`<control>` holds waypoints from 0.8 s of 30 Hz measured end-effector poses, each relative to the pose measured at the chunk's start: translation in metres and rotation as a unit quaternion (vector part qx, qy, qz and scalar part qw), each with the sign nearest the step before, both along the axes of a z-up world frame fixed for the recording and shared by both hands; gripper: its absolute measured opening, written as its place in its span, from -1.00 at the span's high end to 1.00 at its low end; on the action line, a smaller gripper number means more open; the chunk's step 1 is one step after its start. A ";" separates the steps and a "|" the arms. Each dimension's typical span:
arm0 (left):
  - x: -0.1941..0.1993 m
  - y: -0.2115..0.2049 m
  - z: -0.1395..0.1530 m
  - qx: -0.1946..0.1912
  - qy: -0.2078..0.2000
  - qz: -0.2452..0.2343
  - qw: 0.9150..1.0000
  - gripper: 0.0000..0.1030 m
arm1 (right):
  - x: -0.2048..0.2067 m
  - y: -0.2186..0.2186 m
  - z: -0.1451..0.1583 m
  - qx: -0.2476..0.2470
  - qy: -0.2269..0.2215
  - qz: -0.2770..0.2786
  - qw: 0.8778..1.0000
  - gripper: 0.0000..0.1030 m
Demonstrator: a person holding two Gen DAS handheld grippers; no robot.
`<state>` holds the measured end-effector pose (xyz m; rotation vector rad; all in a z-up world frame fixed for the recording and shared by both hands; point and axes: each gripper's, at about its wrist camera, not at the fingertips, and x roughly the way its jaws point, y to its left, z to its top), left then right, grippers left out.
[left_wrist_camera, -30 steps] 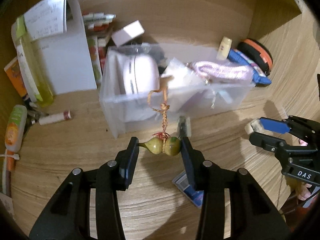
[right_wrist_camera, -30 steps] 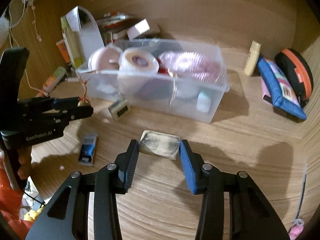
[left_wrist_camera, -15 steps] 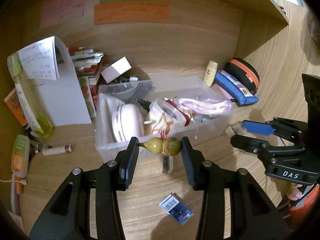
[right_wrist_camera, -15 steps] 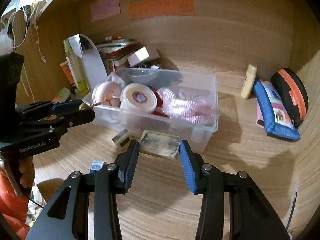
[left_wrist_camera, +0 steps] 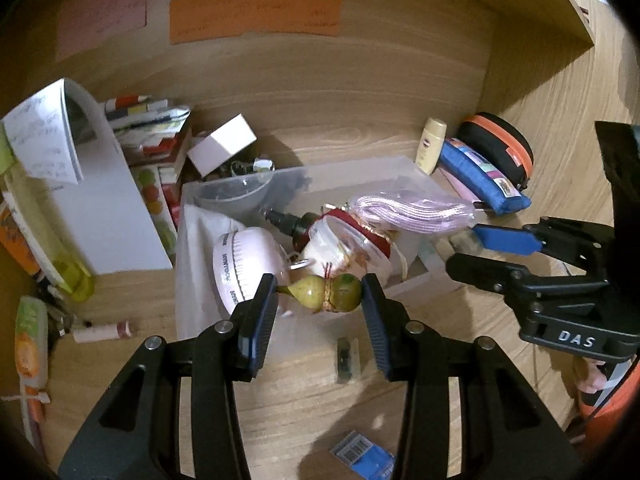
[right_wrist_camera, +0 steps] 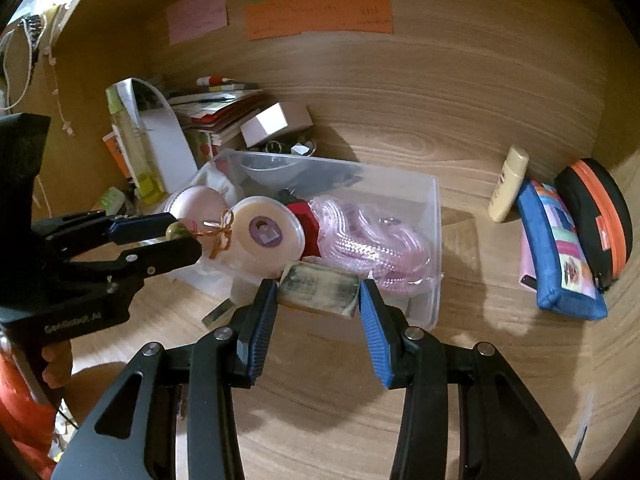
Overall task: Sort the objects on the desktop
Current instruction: 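Carry the gourd charm and beige block into the clear box and open both grippers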
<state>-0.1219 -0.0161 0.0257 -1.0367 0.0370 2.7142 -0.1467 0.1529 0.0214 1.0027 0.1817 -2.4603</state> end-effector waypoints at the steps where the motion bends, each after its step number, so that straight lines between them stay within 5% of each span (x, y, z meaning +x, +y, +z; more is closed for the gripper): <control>1: -0.002 0.000 0.000 -0.001 0.001 -0.001 1.000 0.18 | -0.002 -0.001 0.000 0.002 0.000 0.000 1.000 0.25; 16: -0.020 -0.011 -0.019 0.020 -0.034 0.017 0.999 0.17 | -0.021 -0.003 -0.008 0.015 -0.017 -0.012 1.000 0.24; 18: -0.018 -0.010 -0.018 0.015 -0.031 0.019 0.999 0.08 | -0.021 -0.002 -0.007 0.014 -0.017 -0.014 1.000 0.17; 20: -0.014 -0.010 -0.016 0.010 -0.026 0.024 0.999 -0.10 | -0.020 -0.002 -0.007 0.010 -0.019 -0.015 1.000 -0.18; 24: -0.007 -0.007 -0.014 0.006 -0.021 0.020 1.000 -0.15 | -0.013 -0.002 -0.005 0.009 -0.014 -0.016 1.000 -0.25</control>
